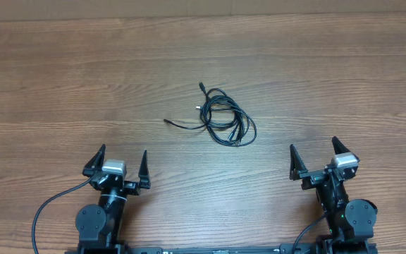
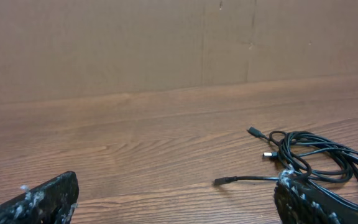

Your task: Untangle cables

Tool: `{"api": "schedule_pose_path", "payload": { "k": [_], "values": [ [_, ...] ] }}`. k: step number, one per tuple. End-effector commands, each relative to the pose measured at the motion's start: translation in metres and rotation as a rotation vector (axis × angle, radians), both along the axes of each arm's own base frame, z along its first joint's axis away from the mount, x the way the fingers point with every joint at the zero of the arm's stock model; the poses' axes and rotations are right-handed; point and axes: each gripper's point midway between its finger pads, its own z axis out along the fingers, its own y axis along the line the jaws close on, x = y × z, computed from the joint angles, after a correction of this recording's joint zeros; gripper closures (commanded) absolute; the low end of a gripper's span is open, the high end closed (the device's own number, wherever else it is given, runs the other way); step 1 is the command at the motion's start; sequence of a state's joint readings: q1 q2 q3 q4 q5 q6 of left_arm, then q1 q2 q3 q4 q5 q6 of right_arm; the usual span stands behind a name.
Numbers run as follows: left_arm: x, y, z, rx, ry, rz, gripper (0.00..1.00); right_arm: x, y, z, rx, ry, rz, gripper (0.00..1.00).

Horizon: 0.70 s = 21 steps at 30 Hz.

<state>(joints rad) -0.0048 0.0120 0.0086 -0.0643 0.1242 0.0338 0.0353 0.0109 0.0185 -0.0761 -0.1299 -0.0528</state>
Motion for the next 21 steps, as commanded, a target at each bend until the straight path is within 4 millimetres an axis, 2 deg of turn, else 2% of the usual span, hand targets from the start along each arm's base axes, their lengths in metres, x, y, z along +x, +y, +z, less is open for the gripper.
{"api": "schedule_pose_path", "payload": {
  "k": [1,5,10,16,21],
  "values": [
    [0.0,0.0,-0.001,0.017,-0.003,-0.004,0.0,0.0,0.002,-0.002,0.0,-0.002,0.01,0.0],
    [0.0,0.0,-0.001,0.013,-0.004,-0.002,0.0,-0.002,0.009,0.003,0.001,-0.022,0.048,0.0],
    [0.0,0.0,-0.001,-0.109,0.012,0.005,0.0,-0.002,0.009,0.001,0.07,0.0,0.049,0.0],
    [-0.002,0.0,0.003,-0.168,0.028,0.009,0.0,-0.001,-0.006,0.005,0.088,0.023,-0.041,0.0],
    [-0.005,0.0,0.011,-0.167,0.047,0.013,0.0,-0.002,-0.009,0.008,0.084,0.076,-0.057,0.0]
  ]
}}
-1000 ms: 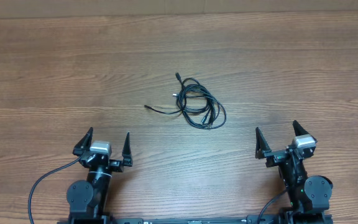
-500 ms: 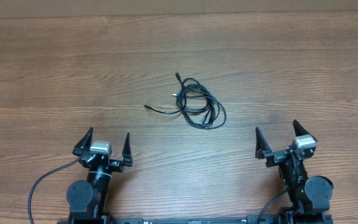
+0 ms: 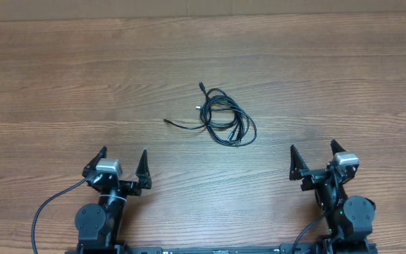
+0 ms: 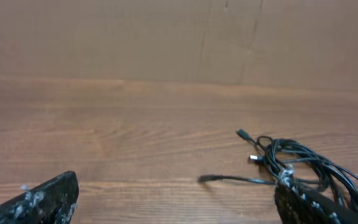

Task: Untangle cables
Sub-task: 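Move the left gripper over the black cable bundle and lower onto it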

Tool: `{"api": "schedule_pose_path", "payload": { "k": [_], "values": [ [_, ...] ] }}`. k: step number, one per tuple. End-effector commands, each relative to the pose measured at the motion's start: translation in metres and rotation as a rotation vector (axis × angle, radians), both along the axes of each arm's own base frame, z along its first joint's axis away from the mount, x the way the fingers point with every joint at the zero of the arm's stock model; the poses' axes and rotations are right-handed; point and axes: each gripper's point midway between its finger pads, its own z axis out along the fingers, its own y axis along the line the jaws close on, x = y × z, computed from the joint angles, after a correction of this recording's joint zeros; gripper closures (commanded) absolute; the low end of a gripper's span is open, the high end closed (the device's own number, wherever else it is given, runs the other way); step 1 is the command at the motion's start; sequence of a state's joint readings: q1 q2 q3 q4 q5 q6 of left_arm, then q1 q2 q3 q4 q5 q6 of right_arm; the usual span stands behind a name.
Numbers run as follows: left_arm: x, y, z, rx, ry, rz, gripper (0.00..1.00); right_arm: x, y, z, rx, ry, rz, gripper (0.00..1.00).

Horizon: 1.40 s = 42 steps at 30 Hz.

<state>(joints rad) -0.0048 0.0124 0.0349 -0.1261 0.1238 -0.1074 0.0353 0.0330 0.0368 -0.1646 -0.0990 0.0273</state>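
A bundle of thin black cables (image 3: 224, 120) lies coiled and knotted near the middle of the wooden table, with one loose end (image 3: 168, 122) trailing left and a plug end (image 3: 201, 87) at the top. In the left wrist view the same cables (image 4: 297, 158) lie ahead and to the right. My left gripper (image 3: 122, 164) stands open near the front left, well short of the cables. My right gripper (image 3: 314, 159) stands open at the front right, also apart from them. Nothing is between either pair of fingers.
The wooden table (image 3: 62, 85) stretches wide around the cables. A plain brown wall (image 4: 104, 37) rises behind the table's far edge. The left arm's own black cable (image 3: 48, 208) loops by its base at the front.
My left gripper has shifted slightly back and its view has tilted, so the cables sit a little lower and further left in the wrist view. The cables have not moved.
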Motion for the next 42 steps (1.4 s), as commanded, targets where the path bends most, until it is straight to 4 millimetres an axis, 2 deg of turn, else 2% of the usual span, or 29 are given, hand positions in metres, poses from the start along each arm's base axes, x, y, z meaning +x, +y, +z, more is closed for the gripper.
{"api": "schedule_pose_path", "payload": {
  "k": [1,10,18,24,27,30,35,39,42],
  "values": [
    [-0.003,0.0,0.015,-0.028,0.001,0.001,0.0,-0.001,-0.003,0.026,0.008,-0.017,-0.023,0.0],
    [0.001,0.001,0.024,-0.022,0.108,0.009,0.0,0.009,-0.003,0.031,0.001,0.123,-0.022,0.0],
    [0.022,0.0,0.038,-0.022,0.268,0.006,0.0,0.024,0.007,0.036,0.005,0.282,0.03,0.0],
    [0.04,0.0,0.055,-0.023,0.471,0.008,0.0,0.039,0.01,0.027,0.004,0.49,0.04,0.0],
    [0.038,0.0,0.059,-0.023,0.621,0.01,0.0,0.044,0.01,0.022,0.0,0.636,0.037,0.0],
    [0.028,0.001,0.064,-0.022,0.725,0.012,0.0,0.051,0.01,0.026,-0.002,0.719,0.036,0.0],
    [0.026,0.004,0.061,-0.013,0.761,0.029,0.0,0.063,0.012,0.036,0.0,0.761,0.041,0.0],
    [0.028,0.001,0.058,-0.025,0.776,0.015,0.0,0.062,0.023,0.038,0.034,0.765,0.104,0.0],
    [0.035,0.0,0.06,-0.033,0.758,0.012,0.0,0.065,0.024,0.041,0.033,0.752,0.104,0.0]
  ]
}}
